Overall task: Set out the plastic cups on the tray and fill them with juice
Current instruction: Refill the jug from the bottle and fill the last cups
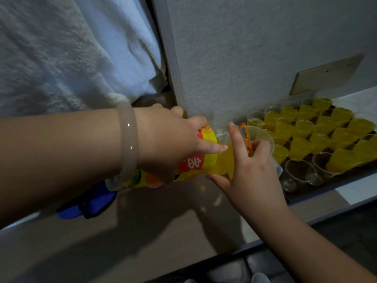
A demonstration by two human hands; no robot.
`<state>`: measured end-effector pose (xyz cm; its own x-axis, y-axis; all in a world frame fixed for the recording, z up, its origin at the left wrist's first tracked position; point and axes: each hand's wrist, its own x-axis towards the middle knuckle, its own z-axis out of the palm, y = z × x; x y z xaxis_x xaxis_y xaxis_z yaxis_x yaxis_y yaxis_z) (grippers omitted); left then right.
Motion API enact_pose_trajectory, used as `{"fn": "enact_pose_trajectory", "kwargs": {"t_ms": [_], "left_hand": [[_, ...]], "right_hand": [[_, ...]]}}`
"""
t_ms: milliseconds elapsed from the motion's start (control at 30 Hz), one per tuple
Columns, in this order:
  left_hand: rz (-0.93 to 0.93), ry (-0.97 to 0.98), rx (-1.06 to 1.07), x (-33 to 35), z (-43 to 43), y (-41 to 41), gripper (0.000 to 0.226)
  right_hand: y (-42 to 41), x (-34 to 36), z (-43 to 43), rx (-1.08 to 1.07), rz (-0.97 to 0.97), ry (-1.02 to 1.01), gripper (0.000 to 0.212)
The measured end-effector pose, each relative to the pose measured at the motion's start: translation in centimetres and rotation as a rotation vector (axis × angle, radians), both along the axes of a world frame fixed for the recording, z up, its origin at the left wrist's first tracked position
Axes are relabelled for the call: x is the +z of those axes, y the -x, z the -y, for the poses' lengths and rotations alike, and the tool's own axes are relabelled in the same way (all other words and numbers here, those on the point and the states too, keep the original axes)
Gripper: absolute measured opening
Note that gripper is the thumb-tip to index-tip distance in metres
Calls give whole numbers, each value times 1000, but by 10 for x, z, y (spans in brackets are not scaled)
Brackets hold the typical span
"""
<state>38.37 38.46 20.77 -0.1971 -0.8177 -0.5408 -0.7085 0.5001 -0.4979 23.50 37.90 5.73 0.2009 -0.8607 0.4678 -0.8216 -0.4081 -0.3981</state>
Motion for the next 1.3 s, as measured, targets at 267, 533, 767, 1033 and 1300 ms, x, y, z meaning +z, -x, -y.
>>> {"fn": "enact_pose_trajectory", "kwargs": {"t_ms": [267, 533, 767, 1033, 1300], "left_hand": [[-79, 81, -39, -14, -10, -10, 108], [-415, 228, -1, -62, -41, -33, 111], [-667, 346, 48, -102, -53, -44, 112], [-914, 602, -14, -173, -59, -53, 112], [-1189, 807, -17, -227, -44, -48, 104]], "right_hand": [[3, 2, -1, 22, -3, -7, 113], [8, 8, -5, 33, -77, 47, 108], [12, 18, -9, 156, -95, 64, 100], [13, 20, -8, 303, 92, 207, 57], [2, 11, -2, 366, 128, 275, 22]]}}
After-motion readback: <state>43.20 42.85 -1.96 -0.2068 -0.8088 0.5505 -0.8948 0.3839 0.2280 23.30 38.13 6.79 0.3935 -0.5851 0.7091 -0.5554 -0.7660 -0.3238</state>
